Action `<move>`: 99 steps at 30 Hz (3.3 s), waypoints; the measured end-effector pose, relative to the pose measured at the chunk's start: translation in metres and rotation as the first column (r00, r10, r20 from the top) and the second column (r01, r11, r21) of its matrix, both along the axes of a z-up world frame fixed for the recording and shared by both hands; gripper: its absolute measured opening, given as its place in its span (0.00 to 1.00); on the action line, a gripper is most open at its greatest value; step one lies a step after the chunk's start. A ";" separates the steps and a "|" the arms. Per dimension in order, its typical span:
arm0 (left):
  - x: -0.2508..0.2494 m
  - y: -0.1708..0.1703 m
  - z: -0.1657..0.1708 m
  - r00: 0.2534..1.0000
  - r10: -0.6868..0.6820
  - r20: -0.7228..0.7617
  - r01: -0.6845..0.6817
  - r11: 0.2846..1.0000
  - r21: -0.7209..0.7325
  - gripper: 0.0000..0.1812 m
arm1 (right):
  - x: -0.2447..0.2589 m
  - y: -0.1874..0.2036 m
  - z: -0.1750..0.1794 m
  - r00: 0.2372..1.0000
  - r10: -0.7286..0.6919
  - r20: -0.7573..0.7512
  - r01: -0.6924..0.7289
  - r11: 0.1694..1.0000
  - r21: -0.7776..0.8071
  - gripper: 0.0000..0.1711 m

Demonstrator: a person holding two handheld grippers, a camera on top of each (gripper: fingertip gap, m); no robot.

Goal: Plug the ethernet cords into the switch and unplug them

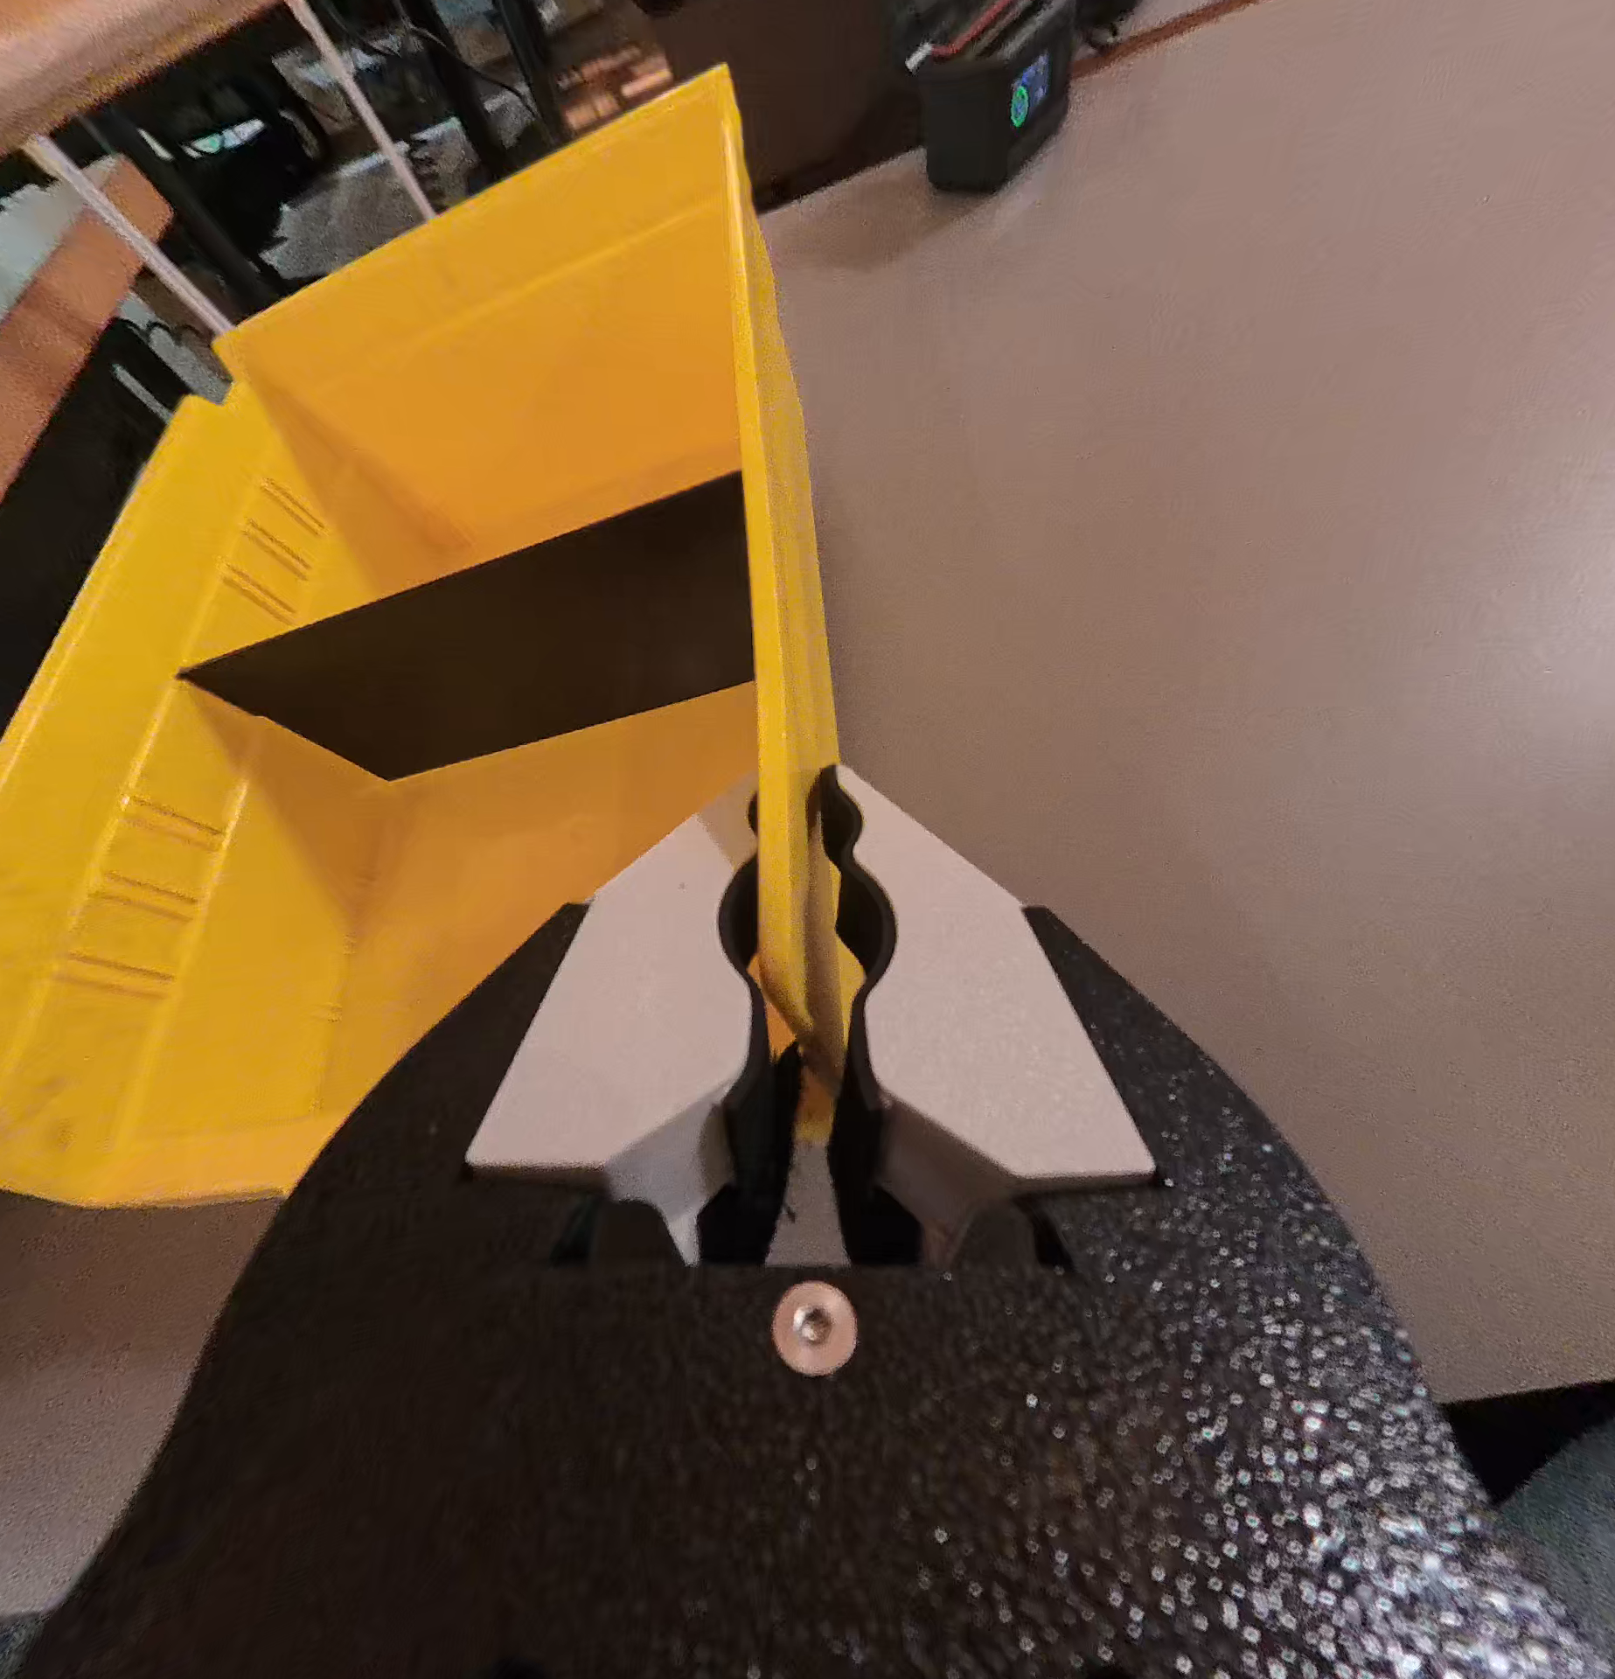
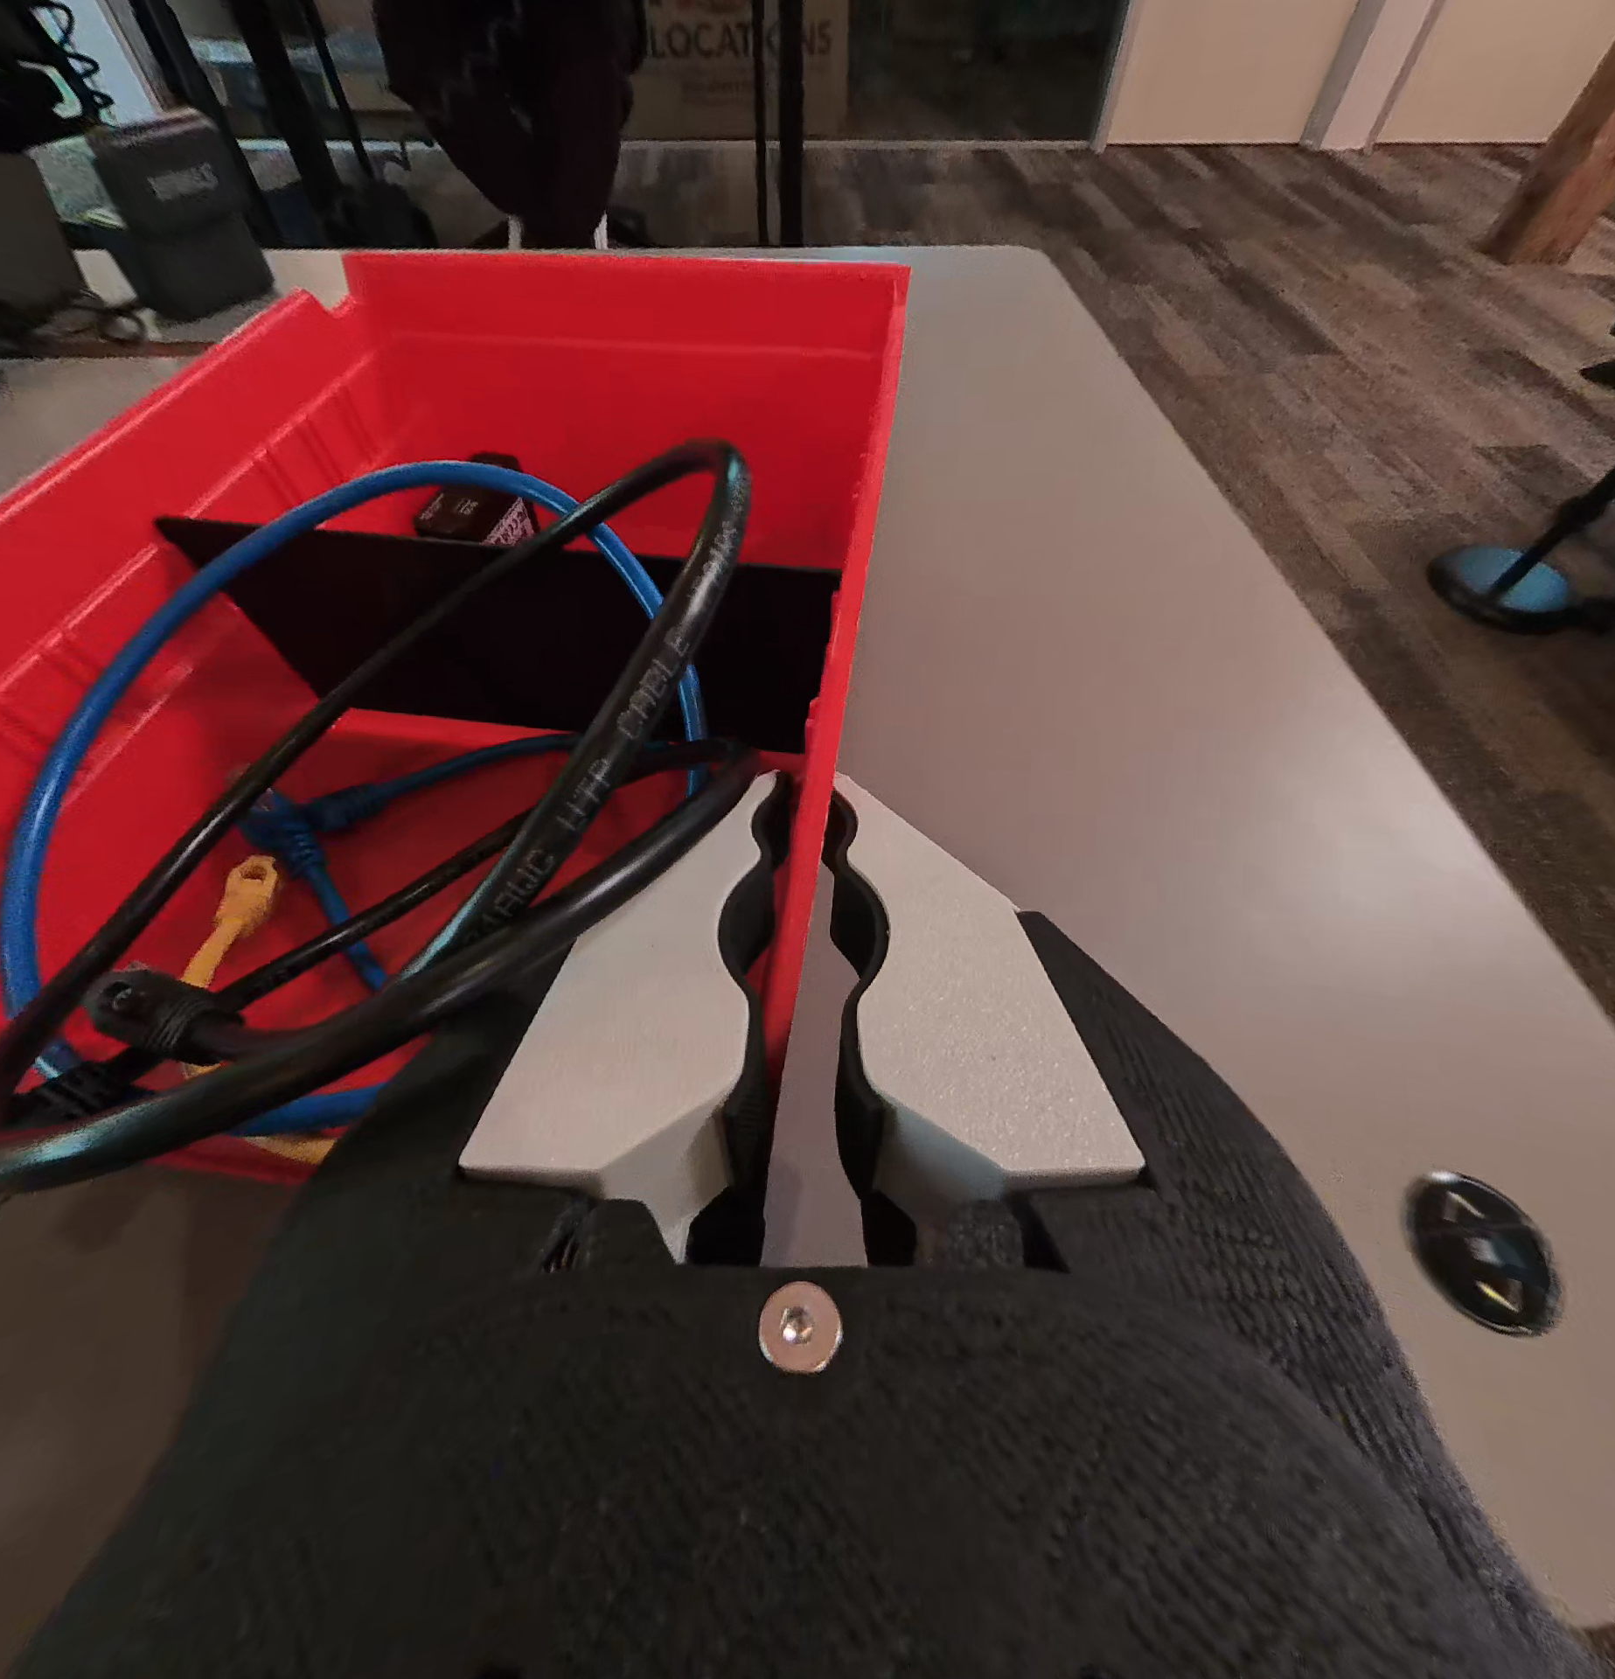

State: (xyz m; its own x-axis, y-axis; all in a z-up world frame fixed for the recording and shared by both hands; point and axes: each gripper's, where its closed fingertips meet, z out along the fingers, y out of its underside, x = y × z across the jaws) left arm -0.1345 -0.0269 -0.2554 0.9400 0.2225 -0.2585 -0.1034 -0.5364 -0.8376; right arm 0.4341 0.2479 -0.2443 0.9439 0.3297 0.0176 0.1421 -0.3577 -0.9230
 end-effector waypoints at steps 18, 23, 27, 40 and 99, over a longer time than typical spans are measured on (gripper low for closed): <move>-0.017 -0.027 0.097 0.987 0.088 -0.131 -0.062 0.979 0.193 0.02 | -0.307 -0.052 -0.005 0.943 0.315 -0.112 -0.315 0.949 0.013 0.02; -0.027 -0.036 0.102 0.982 0.127 -0.139 -0.097 0.974 0.205 0.02 | -0.394 -0.090 -0.004 0.905 0.404 -0.133 -0.401 0.915 0.049 0.02; -0.033 -0.043 0.105 0.977 0.153 -0.150 -0.119 0.969 0.217 0.02 | -0.458 -0.126 -0.003 0.844 0.524 -0.114 -0.520 0.852 0.067 0.06; 0.021 -0.028 0.165 0.946 0.065 -0.317 0.045 0.943 0.329 0.02 | -0.362 -0.149 0.049 0.718 0.689 -0.098 -0.615 0.694 0.375 0.40; 0.020 -0.042 0.110 0.963 0.234 -0.135 -0.192 0.944 0.268 0.59 | -0.146 -0.070 0.021 0.900 0.339 -0.274 -0.333 0.940 0.072 0.71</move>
